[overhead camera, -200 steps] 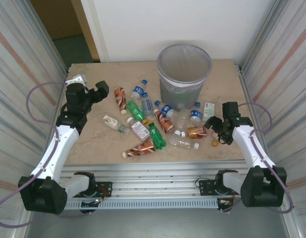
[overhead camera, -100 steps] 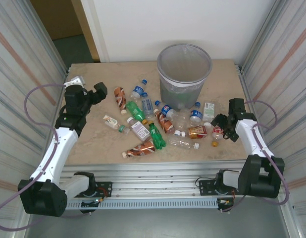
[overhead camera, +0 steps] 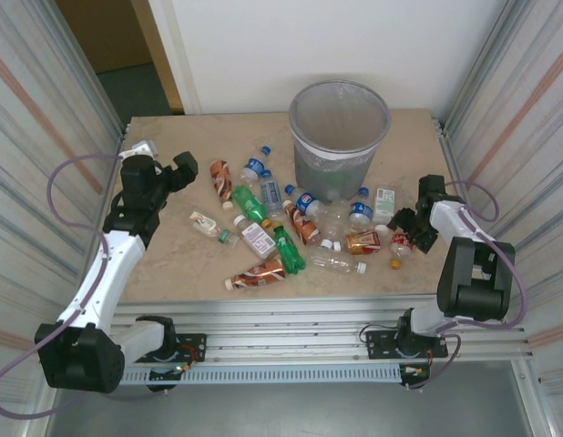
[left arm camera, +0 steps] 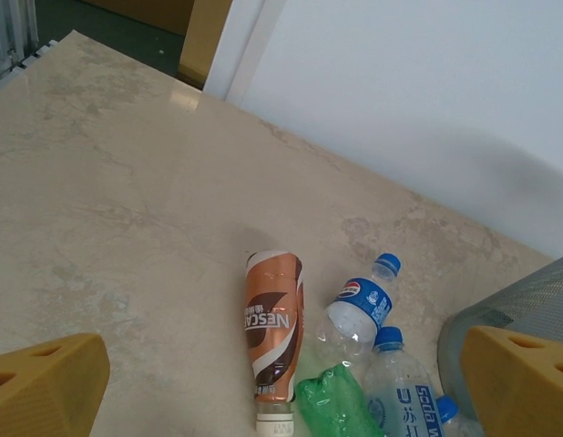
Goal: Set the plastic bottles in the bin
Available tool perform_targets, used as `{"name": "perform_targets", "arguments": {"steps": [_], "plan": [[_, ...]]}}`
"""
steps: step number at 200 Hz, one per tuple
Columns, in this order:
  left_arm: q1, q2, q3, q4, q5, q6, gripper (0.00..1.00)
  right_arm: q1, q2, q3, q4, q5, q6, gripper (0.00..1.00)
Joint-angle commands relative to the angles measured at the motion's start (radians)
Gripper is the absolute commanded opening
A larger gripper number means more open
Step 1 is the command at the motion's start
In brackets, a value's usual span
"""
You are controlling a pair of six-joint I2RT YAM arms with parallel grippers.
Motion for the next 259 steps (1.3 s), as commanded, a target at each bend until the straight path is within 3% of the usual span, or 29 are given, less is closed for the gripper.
{"name": "perform_targets", "arguments": {"steps": [1, 47, 104, 130, 259], "plan": [[0.009, 0.012, -0.004, 0.023, 0.007, -0.015, 0.99, -0.014, 0.035, 0.008, 0.013, -0.017, -0.024, 0.77], [0.032, 0.043, 0.001, 0.038, 0.026, -0.017, 0.99, -0.031, 0.101, 0.007, 0.024, -0.012, -0.024, 0.71], [0.043, 0.108, 0.073, 0.031, 0.071, -0.021, 0.99, -0.031, 0.121, -0.018, 0.051, 0.011, -0.020, 0.48], [0.043, 0.106, 0.076, 0.027, 0.069, -0.020, 0.99, -0.032, 0.090, -0.018, 0.033, 0.044, -0.024, 0.43], [0.059, 0.122, 0.100, -0.011, 0.044, -0.008, 0.99, -0.025, -0.223, 0.089, -0.148, 0.069, -0.025, 0.39]]}}
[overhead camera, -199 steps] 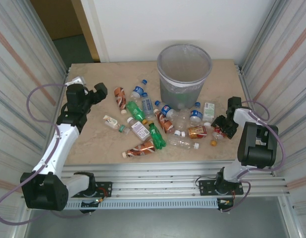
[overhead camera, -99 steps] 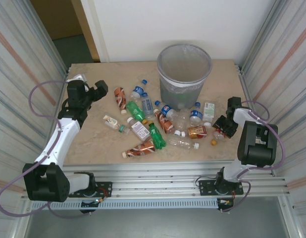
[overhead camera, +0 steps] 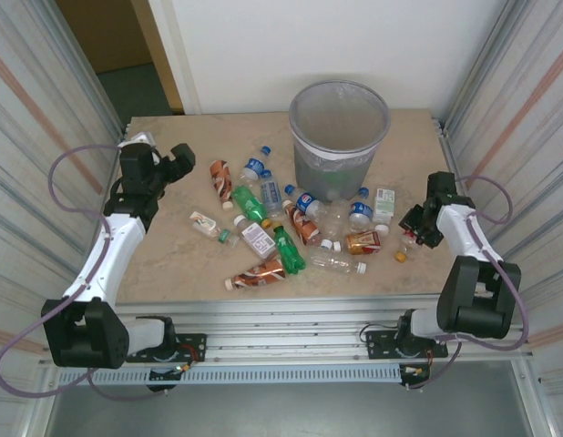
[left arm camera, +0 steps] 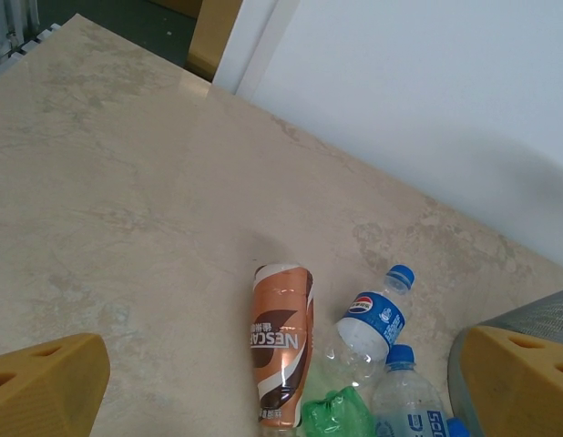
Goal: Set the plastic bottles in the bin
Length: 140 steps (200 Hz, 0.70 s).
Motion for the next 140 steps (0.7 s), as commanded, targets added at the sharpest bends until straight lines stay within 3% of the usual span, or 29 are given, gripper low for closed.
{"name": "perform_targets", "arguments": {"steps": [1, 82, 140], "plan": [[0.008, -0.002, 0.013, -0.009, -0.001, 0.001, 0.99, 0.002, -0.081, 0.059, -0.076, 0.009, -0.012, 0.39], [0.020, -0.037, -0.038, 0.013, 0.042, -0.011, 0.99, 0.060, -0.266, 0.324, -0.211, 0.012, -0.032, 0.43], [0.020, -0.047, -0.079, 0.001, 0.117, -0.034, 0.99, 0.136, -0.220, 0.547, -0.152, -0.088, -0.075, 0.45]]}}
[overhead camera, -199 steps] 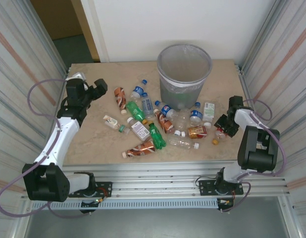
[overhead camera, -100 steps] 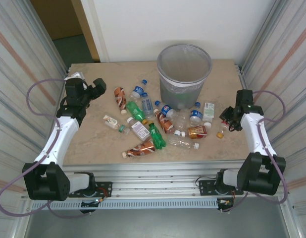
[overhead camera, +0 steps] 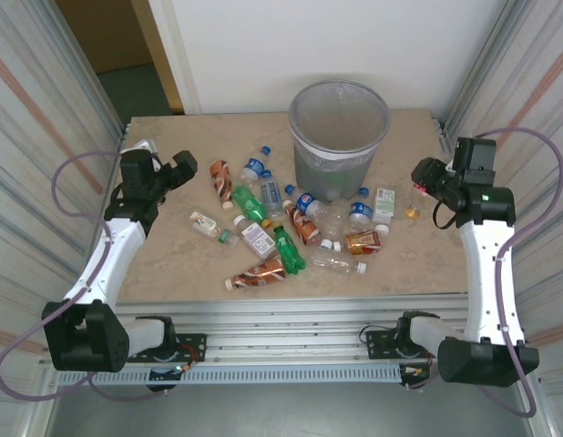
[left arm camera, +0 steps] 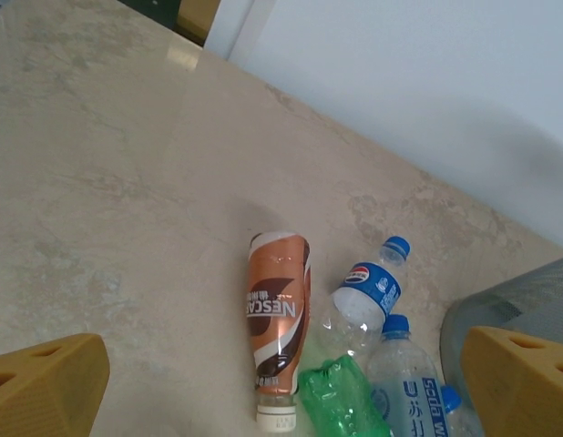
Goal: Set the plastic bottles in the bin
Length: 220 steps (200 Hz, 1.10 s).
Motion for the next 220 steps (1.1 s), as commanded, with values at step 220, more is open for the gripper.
{"name": "perform_targets", "arguments": {"steps": [220], "plan": [[-0.084, 0.016, -0.017, 0.000, 0.156, -0.071, 0.99, 0.258, 1.027, 1.126, 0.140, -0.158, -0.317, 0.47]]}}
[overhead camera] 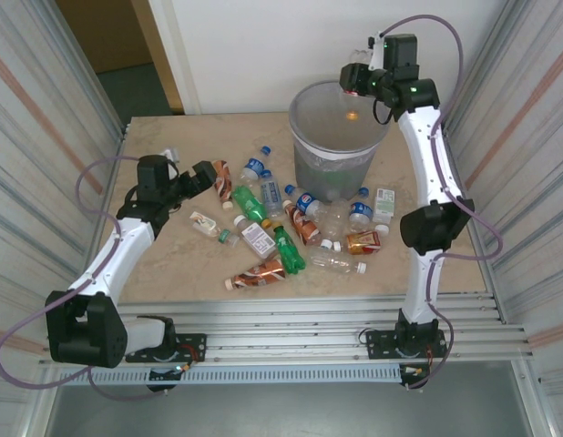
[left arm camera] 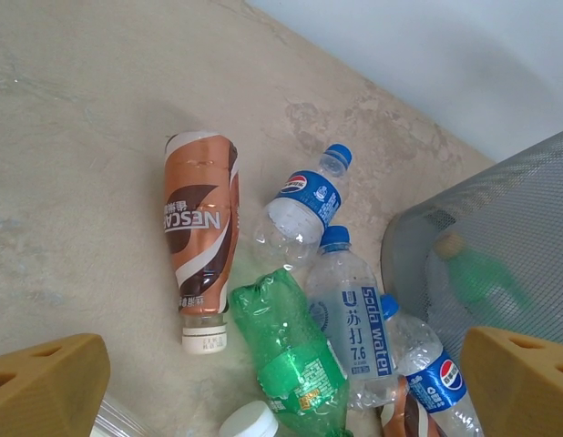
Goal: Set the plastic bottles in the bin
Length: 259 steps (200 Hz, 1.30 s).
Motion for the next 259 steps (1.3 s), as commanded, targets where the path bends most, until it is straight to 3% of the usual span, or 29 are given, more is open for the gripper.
{"name": "perform_targets", "arguments": {"steps": [1, 33, 76, 152, 213, 259], "plan": [[-0.004, -0.020, 0.024, -0.009, 0.013, -0.017, 0.99, 0.002, 0.029, 0.039, 0.000, -0.001, -0.080, 0.47], [-0.004, -0.015, 0.013, -0.027, -0.009, -0.017, 0.99, 0.023, 0.072, 0.041, 0.012, 0.010, -0.136, 0.47], [-0.004, -0.024, 0.012, -0.011, -0.004, -0.024, 0.99, 0.074, 0.099, 0.041, -0.018, 0.131, -0.262, 0.49], [-0.004, -0.030, 0.026, -0.034, -0.015, 0.000, 0.99, 0.080, 0.114, 0.028, -0.071, 0.191, -0.285, 0.55], [-0.004, -0.040, 0.030, -0.067, -0.037, 0.011, 0.99, 0.092, 0.061, -0.027, -0.075, 0.238, -0.282, 0.65], [0.001, -0.037, 0.025, -0.071, -0.053, 0.014, 0.99, 0.097, -0.003, -0.105, -0.057, 0.244, -0.270, 0.80]]}}
